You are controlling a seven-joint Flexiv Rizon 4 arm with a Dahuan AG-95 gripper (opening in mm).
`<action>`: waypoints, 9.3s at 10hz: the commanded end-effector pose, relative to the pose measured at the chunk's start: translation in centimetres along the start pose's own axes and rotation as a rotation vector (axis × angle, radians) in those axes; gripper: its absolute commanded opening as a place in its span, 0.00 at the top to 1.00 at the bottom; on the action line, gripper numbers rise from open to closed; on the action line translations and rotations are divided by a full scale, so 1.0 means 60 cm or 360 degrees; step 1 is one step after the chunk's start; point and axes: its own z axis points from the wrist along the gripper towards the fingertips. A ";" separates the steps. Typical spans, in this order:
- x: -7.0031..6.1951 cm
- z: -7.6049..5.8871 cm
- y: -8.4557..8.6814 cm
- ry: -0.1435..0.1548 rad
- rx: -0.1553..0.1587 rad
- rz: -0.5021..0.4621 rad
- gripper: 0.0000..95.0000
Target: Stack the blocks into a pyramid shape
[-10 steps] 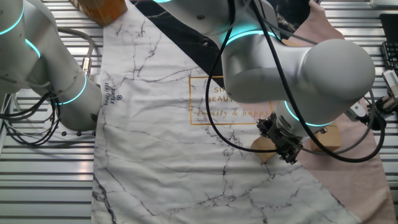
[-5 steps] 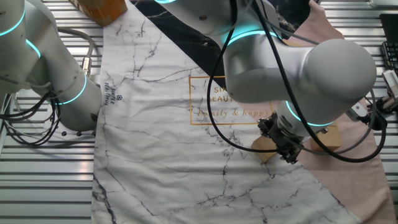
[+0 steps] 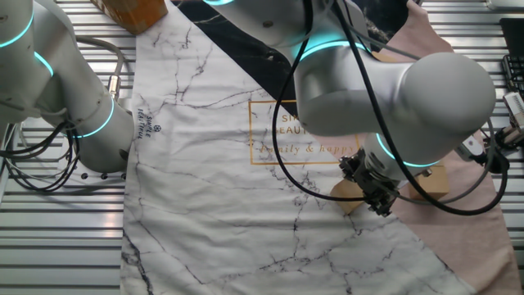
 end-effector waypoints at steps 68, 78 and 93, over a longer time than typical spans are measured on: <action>-0.306 -0.122 0.034 0.0077 -0.0038 -0.0508 1.00; -0.393 -0.109 0.079 0.0092 -0.0046 -0.0468 1.00; -0.408 -0.105 0.088 0.0027 -0.0152 -0.1403 1.00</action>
